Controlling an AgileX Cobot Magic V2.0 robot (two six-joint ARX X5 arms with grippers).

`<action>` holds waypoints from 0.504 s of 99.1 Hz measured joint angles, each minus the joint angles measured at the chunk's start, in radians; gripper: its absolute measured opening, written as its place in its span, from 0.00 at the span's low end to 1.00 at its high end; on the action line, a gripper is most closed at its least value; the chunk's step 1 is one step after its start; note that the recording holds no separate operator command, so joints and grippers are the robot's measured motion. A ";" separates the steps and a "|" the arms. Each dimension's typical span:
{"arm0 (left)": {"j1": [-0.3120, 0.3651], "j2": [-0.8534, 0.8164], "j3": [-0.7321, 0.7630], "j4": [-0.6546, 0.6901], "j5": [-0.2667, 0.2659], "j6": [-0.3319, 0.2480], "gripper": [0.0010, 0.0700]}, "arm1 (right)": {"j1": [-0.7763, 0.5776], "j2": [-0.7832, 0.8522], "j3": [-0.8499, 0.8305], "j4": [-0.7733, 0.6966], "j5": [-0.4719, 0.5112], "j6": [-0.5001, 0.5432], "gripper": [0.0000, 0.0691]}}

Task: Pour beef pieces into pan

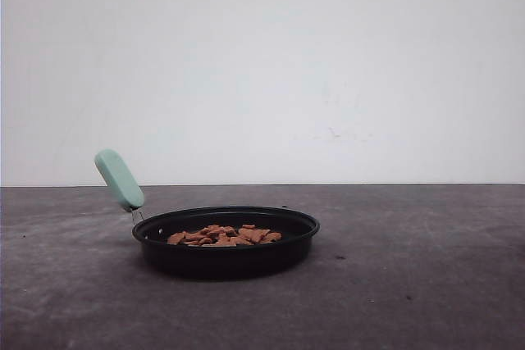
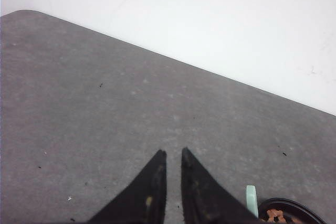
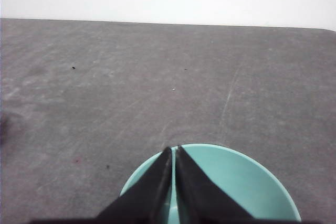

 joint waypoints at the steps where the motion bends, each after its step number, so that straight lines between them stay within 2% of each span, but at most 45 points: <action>1: 0.000 0.000 0.000 0.000 0.000 0.002 0.02 | 0.000 0.000 0.000 0.000 0.000 0.000 0.01; 11: 0.000 0.000 0.000 -0.010 -0.003 0.050 0.02 | 0.000 0.000 0.000 0.000 0.000 0.000 0.01; 17: 0.000 -0.001 -0.010 -0.016 -0.035 0.091 0.02 | 0.000 0.000 0.000 0.000 0.000 0.000 0.01; 25: 0.012 -0.010 -0.089 0.069 -0.081 0.136 0.02 | 0.000 0.000 0.000 0.000 0.000 0.000 0.01; 31: 0.029 -0.019 -0.182 0.150 -0.079 0.151 0.02 | 0.000 0.000 0.000 0.000 0.000 0.000 0.01; 38: 0.044 -0.026 -0.302 0.240 -0.034 0.153 0.02 | 0.000 0.000 0.000 0.000 0.000 0.000 0.01; 50: 0.061 -0.064 -0.463 0.278 0.105 0.147 0.02 | 0.000 0.000 0.000 0.000 0.000 0.000 0.01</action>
